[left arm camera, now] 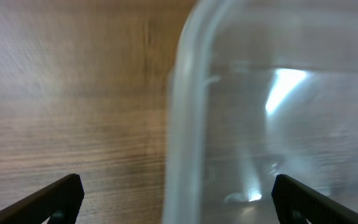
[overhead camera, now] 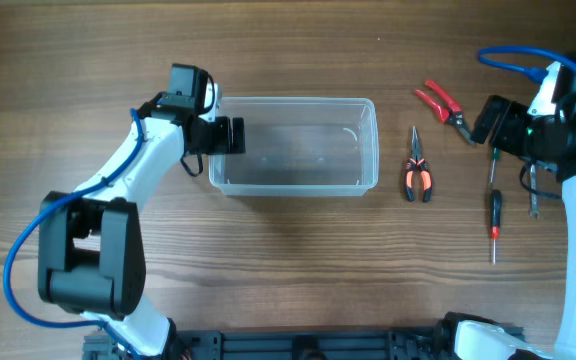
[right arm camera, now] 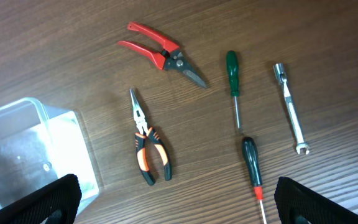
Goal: Pack container
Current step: 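Drag the container to the table center and release it with the left gripper, then grasp the orange-black needle-nose pliers with the right gripper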
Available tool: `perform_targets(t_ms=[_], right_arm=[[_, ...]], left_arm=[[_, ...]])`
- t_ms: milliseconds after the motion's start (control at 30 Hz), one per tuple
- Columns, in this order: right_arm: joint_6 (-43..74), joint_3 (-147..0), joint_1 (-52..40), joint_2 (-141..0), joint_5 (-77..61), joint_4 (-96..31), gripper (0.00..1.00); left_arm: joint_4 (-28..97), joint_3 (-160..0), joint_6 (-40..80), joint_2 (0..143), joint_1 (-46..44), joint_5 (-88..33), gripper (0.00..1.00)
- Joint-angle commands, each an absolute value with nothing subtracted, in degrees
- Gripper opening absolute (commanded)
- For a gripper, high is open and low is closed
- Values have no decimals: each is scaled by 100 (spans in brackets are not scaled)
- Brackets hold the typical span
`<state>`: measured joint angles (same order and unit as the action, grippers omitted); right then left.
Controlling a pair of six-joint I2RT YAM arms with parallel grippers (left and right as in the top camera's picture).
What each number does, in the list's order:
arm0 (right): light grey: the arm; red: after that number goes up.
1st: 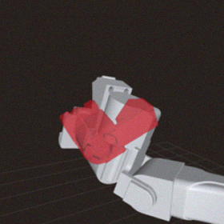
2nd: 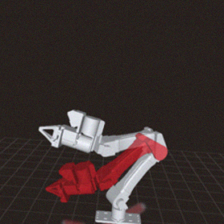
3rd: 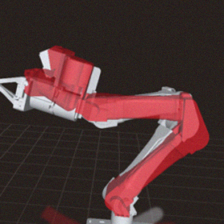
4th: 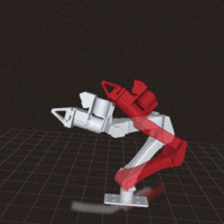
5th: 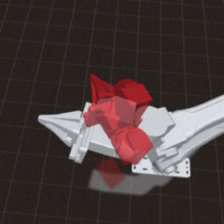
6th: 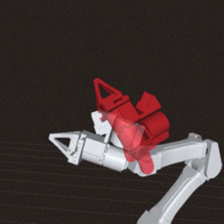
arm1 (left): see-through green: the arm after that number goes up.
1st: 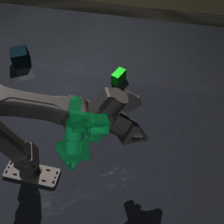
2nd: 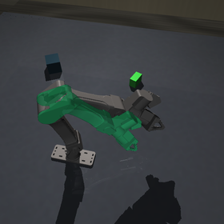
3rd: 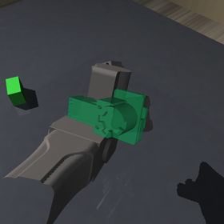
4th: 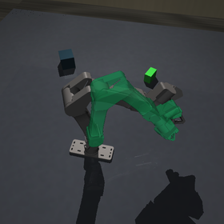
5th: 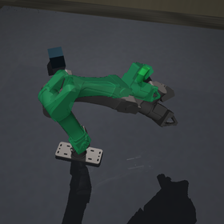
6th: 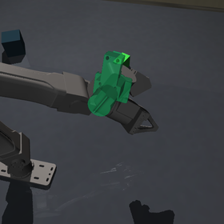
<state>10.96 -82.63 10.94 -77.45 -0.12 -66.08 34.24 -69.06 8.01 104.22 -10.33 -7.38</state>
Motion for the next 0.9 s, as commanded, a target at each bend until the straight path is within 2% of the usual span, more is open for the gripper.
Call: perform_targets(t_ms=[0,167,433,867], right_arm=[[746,-8355,1100,-7741,-45,-6626,100],[596,-8879,1013,-7741,-517,-7039,100],[145,-8344,749,-8333,-587,-7242,100],[-543,-7424,746,-9572,-471,-6184,100]], left_arm=[[3382,-7498,773,9815,-985,-561,100],[3463,-7920,1074,8711,-696,276,100],[4034,-7920,1590,7690,617,242,100],[4405,-7920,1588,7693,779,246,100]])
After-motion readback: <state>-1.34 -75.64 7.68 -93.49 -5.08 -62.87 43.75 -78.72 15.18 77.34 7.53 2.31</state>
